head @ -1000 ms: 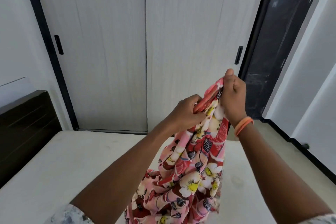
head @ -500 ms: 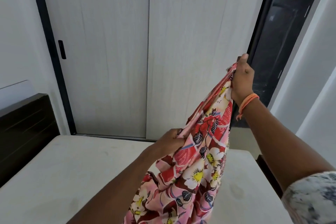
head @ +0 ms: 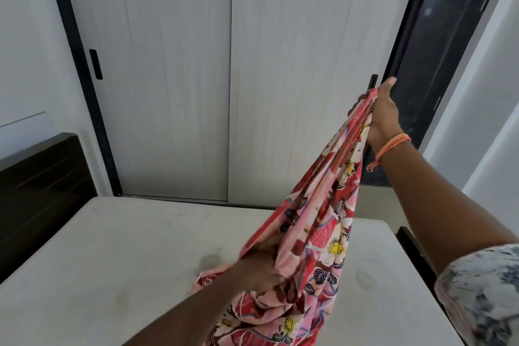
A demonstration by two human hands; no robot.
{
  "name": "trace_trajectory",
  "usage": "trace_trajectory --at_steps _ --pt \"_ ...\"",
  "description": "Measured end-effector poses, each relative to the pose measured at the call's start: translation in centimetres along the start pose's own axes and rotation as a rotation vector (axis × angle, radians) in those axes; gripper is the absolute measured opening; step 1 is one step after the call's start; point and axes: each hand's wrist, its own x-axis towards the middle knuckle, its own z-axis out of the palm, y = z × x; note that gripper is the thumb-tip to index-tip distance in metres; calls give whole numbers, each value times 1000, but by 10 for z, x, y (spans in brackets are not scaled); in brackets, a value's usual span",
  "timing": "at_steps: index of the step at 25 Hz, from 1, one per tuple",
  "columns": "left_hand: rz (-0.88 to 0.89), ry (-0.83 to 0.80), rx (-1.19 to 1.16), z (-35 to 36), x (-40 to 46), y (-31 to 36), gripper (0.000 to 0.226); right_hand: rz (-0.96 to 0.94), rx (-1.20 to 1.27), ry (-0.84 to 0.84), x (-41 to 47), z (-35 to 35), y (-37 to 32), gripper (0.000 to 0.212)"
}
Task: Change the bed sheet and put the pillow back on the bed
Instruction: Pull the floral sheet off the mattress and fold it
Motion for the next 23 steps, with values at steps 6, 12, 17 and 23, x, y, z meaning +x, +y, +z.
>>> trace_trajectory --at_steps 6,12,17,23 --pt "-132 339 502 -77 -15 -62 25 70 -140 165 23 -28 8 51" --pt "267 783 877 -231 -37 -51 21 -18 -267 255 27 -37 12 67" --pt "447 878 1285 -297 -71 -90 19 25 -241 294 53 -58 -18 77" --pt "279 1167 1416 -306 -85 -63 12 28 -251 71 64 -58 -43 90"
